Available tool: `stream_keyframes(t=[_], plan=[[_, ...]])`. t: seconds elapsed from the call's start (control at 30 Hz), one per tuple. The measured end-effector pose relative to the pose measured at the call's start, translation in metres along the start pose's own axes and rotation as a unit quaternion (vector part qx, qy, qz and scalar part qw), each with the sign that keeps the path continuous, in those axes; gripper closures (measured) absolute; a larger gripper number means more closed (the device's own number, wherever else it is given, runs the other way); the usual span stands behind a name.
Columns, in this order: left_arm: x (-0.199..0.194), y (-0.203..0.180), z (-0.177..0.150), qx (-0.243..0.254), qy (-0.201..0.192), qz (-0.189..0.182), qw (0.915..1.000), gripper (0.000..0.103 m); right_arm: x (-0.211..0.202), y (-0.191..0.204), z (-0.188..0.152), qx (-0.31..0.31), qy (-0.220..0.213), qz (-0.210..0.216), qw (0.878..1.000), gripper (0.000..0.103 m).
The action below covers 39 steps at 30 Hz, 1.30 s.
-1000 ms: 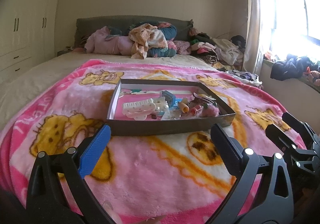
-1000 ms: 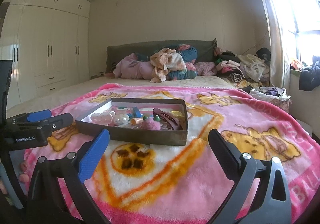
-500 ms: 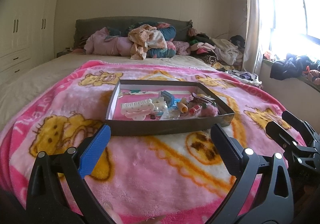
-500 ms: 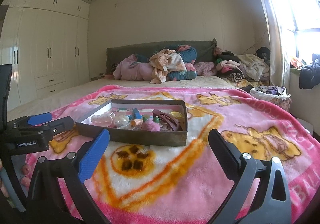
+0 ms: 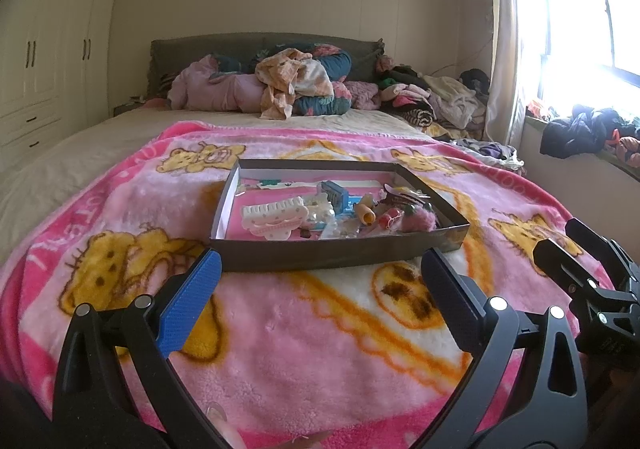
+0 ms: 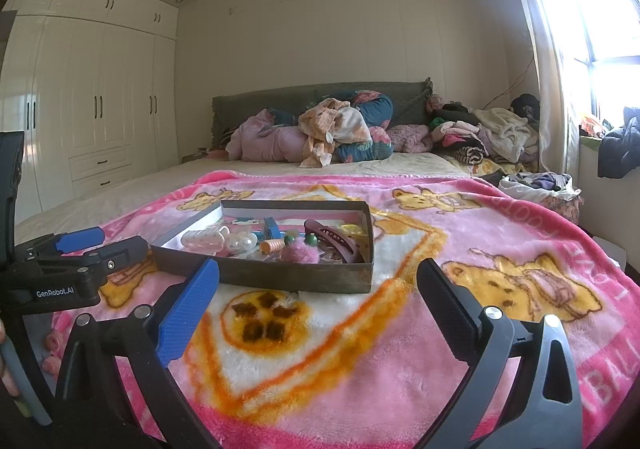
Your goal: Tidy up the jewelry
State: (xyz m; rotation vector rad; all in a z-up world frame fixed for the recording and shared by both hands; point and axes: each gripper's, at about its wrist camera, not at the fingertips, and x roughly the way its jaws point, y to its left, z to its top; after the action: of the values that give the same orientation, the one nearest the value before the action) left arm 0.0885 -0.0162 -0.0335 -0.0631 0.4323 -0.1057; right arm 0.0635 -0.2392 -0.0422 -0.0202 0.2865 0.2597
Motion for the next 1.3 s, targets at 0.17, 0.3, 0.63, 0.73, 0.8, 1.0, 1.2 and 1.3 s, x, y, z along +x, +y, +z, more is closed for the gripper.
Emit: stream_keyframes(t=[0.17, 0.3, 0.63, 0.73, 0.8, 1.0, 1.2, 1.3], plan=[[0.0, -0.0006, -0.0001, 0.002, 0.001, 0.002, 1.0, 0.012, 0.0011, 0.0003, -0.0004, 0.0, 0.001, 0.0, 1.0, 0.006], [0.0, -0.0002, 0.0001, 0.0, 0.0, 0.0, 1.0, 0.011, 0.0007, -0.0001, -0.0003, 0.0, 0.001, 0.0, 1.0, 0.006], [-0.0001, -0.0006, 0.0, 0.0, 0.0, -0.001, 1.0, 0.012, 0.0013, 0.0005, -0.0009, 0.0, 0.003, 0.002, 1.0, 0.006], [0.0, -0.0006, -0.0002, 0.0, 0.0, 0.0, 1.0, 0.011, 0.0015, 0.0005, -0.0012, 0.001, 0.003, 0.002, 1.0, 0.006], [0.0, -0.001, -0.0002, 0.001, 0.0, 0.0, 1.0, 0.011, 0.0015, 0.0006, -0.0012, 0.0, 0.003, 0.002, 1.0, 0.006], [-0.0004, -0.0011, -0.0005, 0.001, 0.0, 0.001, 1.0, 0.012, 0.0022, 0.0018, -0.0013, 0.0, 0.003, 0.002, 1.0, 0.006], [0.0, -0.0013, -0.0004, 0.002, 0.0, 0.001, 1.0, 0.011, 0.0015, 0.001, -0.0013, 0.001, 0.002, 0.001, 1.0, 0.006], [-0.0001, -0.0015, -0.0003, 0.001, 0.0, 0.0, 1.0, 0.012, 0.0017, 0.0016, -0.0014, 0.001, 0.002, 0.002, 1.0, 0.006]])
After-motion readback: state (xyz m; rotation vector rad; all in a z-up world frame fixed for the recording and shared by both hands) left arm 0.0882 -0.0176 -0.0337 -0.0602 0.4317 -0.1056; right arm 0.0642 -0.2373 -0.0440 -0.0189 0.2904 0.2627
